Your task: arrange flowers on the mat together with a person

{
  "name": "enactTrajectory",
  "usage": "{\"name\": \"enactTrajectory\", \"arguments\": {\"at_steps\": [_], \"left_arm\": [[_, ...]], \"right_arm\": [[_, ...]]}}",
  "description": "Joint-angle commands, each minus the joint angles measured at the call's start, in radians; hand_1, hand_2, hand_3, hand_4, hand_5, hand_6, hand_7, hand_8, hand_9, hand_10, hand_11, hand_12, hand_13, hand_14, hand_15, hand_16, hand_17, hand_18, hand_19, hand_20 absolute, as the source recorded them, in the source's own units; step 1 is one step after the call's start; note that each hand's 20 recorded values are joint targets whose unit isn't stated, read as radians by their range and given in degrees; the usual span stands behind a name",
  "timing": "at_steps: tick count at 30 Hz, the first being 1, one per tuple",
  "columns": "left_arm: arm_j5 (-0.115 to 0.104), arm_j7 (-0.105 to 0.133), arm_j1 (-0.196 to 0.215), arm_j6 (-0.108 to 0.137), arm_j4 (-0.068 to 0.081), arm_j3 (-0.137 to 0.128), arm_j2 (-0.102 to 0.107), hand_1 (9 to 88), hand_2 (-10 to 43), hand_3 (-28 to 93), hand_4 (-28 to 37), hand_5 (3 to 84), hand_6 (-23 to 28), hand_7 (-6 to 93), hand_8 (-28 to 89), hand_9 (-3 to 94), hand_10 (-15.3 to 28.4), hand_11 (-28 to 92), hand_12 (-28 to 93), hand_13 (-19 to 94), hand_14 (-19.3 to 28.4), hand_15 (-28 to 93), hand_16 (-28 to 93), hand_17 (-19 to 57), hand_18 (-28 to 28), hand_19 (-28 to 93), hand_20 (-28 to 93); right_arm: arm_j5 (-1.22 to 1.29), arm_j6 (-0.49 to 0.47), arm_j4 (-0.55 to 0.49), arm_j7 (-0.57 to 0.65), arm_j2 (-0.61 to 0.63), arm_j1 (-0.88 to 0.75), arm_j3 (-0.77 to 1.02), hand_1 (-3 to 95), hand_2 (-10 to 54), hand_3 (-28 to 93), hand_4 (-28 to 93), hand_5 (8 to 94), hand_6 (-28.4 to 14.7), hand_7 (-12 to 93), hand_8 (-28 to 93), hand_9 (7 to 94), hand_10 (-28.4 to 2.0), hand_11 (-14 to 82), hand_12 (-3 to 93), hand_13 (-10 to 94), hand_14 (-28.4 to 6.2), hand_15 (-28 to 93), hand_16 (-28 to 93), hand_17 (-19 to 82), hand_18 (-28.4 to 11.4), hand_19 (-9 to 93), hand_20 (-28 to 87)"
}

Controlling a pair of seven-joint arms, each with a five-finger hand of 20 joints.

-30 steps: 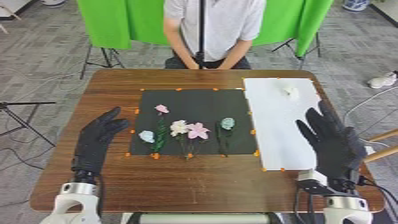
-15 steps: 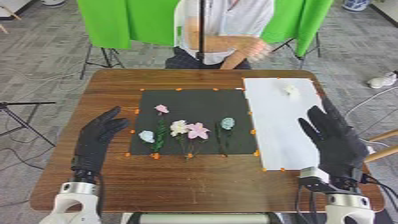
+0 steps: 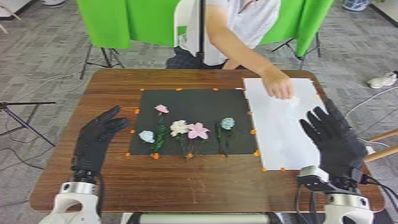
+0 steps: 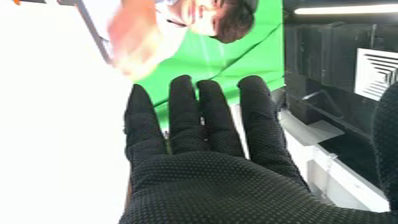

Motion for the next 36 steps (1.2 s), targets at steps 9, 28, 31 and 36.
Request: {"name": "enactTrajectory", "arguments": {"at_steps": [9, 28, 31, 36], "left_arm": [[-0.011, 0.002, 0.002, -0.013, 0.014, -0.002, -0.006, 20.8, -2.6, 69, -21.2, 49.4, 2.6, 11.8, -5, 51.3, 15.2, 20, 17, 40, 18.3, 22, 4, 7.0, 13.0, 6, 18], [-0.020, 0.002, 0.021, -0.012, 0.008, -0.014, -0.012, 20.7, -2.6, 69, -21.3, 49.5, 2.4, 12.0, -5, 51.1, 15.2, 20, 17, 39, 18.6, 23, 4, 6.9, 12.9, 6, 18], [-0.019, 0.000, 0.018, -0.013, 0.008, -0.014, -0.011, 20.7, -2.6, 69, -21.2, 49.4, 2.5, 12.0, -5, 51.1, 15.2, 20, 17, 39, 18.7, 23, 4, 6.9, 12.9, 6, 18], [-0.020, 0.001, 0.018, -0.010, 0.007, -0.017, -0.010, 20.8, -2.6, 69, -21.1, 49.5, 2.6, 11.9, -5, 51.1, 15.2, 20, 17, 39, 18.7, 23, 4, 6.9, 12.9, 6, 18]], "right_arm": [[-0.014, 0.021, -0.006, 0.003, -0.003, -0.002, -0.023, 6.8, -4.3, 80, -19, 33.6, 1.2, 11, -9, 34.4, -11.9, 2.7, 8.6, 31, -8.6, 14, 0, 18, -14.7, 5, 23], [-0.025, 0.018, -0.002, 0.017, -0.006, -0.015, -0.019, 6.9, -3.7, 80, -19, 35.8, 1.0, 11, -9, 36.2, -12.3, 3.1, 8.8, 33, -8.9, 14, 1, 18, -14.8, 6, 23], [-0.026, 0.016, -0.003, 0.017, -0.006, -0.016, -0.017, 6.9, -3.7, 80, -19, 36.2, 0.9, 11, -9, 36.4, -12.4, 3.2, 8.9, 33, -8.9, 14, 1, 18, -14.9, 6, 23], [-0.025, 0.017, -0.003, 0.016, -0.006, -0.014, -0.014, 6.9, -3.8, 80, -19, 36.6, 0.8, 11, -9, 36.7, -12.3, 3.2, 8.9, 33, -8.9, 14, 1, 18, -14.9, 6, 23]]}}
